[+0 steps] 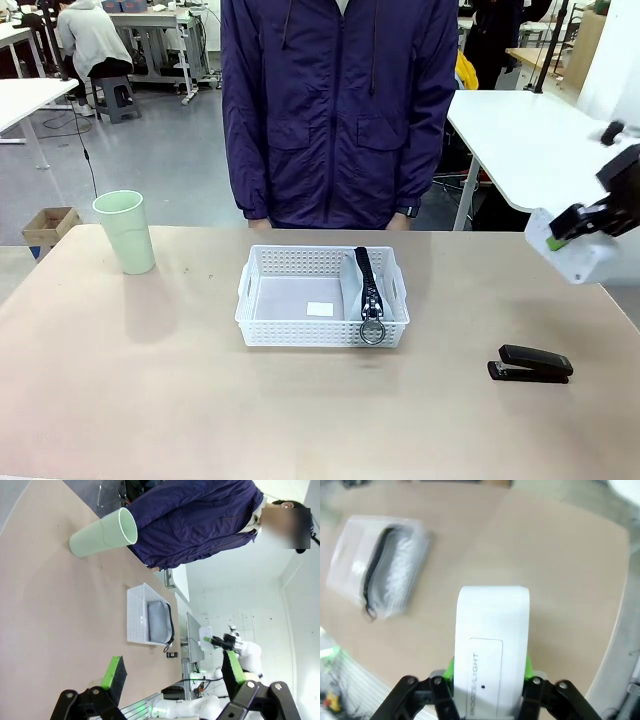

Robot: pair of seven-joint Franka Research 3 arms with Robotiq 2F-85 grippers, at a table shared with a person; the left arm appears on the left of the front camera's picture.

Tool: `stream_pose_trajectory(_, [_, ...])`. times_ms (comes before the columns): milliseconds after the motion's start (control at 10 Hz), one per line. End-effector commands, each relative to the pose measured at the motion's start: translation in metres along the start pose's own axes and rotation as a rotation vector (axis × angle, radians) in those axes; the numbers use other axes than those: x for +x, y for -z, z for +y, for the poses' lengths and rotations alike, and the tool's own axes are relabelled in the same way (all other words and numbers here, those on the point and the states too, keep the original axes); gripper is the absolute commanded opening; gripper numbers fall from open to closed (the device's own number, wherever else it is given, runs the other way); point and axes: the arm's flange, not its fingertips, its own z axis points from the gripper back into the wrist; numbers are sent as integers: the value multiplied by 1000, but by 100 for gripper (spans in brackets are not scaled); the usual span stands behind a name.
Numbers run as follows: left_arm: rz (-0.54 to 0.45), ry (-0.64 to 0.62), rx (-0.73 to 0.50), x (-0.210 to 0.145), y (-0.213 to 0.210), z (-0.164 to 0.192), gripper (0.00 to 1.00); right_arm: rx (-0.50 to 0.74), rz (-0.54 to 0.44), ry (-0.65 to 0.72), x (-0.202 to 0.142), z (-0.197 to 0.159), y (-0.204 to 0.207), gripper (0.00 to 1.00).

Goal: Efficiently arrange items inside the basket to fit them all.
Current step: Pick up the Digital clock and place it inside the Organizing basket.

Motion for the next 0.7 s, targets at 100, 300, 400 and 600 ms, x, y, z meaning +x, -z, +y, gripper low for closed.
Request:
stream_pose_trajectory(100, [-9, 21, -24, 1, 0, -1, 100, 168, 68, -222, -46, 55, -43, 0])
stream_pose_trajectory(300, [-9, 21, -24, 1, 0, -1, 100, 241, 102, -448, -47, 91, -36, 0])
stream_pose_trajectory(400, [-9, 21, -24, 1, 0, -1, 100, 286, 119, -544, -39, 109, -28, 0])
stream_pose_trajectory(600, [-9, 21, -24, 1, 0, -1, 100, 202, 47, -558, -11, 132, -13, 46])
